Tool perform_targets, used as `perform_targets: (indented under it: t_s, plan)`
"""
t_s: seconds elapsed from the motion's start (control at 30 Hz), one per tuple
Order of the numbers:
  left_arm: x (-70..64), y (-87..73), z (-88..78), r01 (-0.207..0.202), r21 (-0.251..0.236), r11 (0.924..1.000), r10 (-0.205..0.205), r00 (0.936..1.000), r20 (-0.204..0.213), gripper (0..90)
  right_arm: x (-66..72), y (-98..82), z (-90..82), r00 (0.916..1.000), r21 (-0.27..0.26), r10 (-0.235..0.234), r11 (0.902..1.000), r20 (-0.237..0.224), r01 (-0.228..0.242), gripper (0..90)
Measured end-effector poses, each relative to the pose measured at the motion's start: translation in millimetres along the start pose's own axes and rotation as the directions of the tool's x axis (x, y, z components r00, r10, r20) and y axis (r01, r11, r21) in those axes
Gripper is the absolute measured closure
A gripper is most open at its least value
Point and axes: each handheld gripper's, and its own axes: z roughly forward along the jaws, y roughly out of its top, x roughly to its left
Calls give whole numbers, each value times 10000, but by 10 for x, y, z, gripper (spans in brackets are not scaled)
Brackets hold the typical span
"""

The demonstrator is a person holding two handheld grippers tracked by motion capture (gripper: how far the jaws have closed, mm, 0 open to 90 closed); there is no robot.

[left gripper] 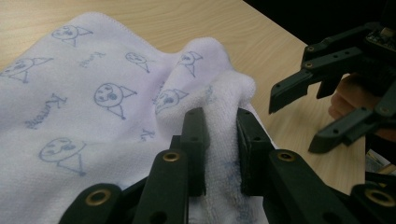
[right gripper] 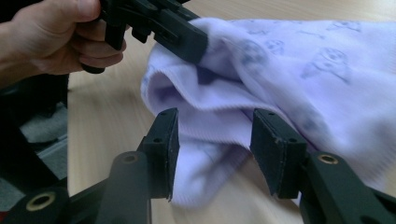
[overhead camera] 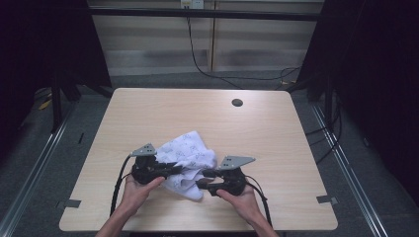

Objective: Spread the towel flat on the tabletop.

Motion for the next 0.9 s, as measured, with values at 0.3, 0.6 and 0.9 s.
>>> perform_targets:
  t_s: [0.3, 0.6, 0.9]
  plan:
    - [-66, 10, 47, -174, 109, 9998, 172, 9997, 201, 753, 61, 15, 274, 9975, 66, -665, 9978, 230, 664, 415]
    - [-133, 21, 39, -431, 89, 9990, 427, 9984, 358, 755, 76, 7, 311, 9971, 119, -724, 9973, 248, 721, 729]
    - [-68, 118, -370, -184, -1532, 9880, 208, 9997, 142, 780, -137, 178, -185, 9961, -1283, 319, 9915, 818, -212, 872]
